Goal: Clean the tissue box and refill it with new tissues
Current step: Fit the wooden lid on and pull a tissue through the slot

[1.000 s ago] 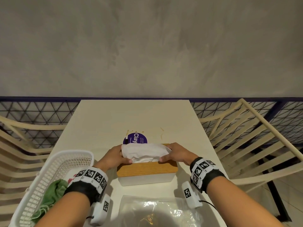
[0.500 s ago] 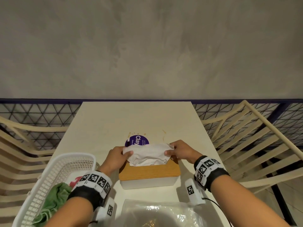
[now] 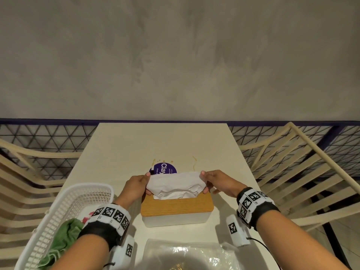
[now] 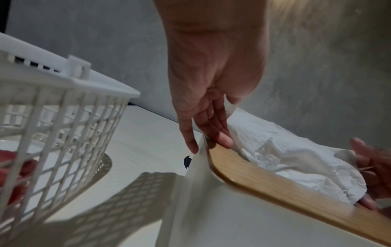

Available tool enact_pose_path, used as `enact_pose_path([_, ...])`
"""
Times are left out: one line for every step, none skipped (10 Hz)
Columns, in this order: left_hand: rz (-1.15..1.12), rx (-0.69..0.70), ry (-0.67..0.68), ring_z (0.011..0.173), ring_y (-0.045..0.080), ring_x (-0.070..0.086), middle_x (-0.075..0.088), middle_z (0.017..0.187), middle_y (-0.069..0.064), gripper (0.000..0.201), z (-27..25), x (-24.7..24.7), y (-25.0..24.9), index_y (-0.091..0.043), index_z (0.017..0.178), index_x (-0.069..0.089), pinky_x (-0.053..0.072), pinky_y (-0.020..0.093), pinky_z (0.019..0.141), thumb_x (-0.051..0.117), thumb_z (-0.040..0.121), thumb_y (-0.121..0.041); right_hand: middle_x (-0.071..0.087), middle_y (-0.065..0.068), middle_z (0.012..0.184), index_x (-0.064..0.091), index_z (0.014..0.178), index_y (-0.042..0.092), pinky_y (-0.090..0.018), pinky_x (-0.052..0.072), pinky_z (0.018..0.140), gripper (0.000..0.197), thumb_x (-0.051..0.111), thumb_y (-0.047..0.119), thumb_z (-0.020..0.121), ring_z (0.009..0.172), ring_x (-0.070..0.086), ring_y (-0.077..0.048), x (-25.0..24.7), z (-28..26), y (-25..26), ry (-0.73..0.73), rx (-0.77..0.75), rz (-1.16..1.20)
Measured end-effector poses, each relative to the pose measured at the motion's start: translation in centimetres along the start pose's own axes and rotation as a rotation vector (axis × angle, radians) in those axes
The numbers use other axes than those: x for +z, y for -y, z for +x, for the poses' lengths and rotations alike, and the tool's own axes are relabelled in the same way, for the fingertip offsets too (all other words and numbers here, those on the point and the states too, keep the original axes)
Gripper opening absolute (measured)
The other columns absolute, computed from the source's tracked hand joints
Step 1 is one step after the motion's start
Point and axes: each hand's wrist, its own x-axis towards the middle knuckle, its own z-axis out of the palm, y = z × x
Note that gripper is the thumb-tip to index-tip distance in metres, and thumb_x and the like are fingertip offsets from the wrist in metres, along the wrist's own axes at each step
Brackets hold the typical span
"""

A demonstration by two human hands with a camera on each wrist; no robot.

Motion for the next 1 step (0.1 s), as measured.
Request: enact_pose_path([0.080,0.043,-0.061,0.086,0.031,0.066,0.071,0.078,0.011,0.032,0.05,-0.14,0.13,-0.014,0.078,0.062,0.040,0.028,0.063,0.042,0.097,-0.031,0.066,-0.004,0.076,0.057,0.086,0.012,-0.027,0.042,0.060,0.047,0.035,0.053,0.094,0.061,0.062,-0.016,-0.19,0.07,-0.59,-0.044,-0.004,0.036])
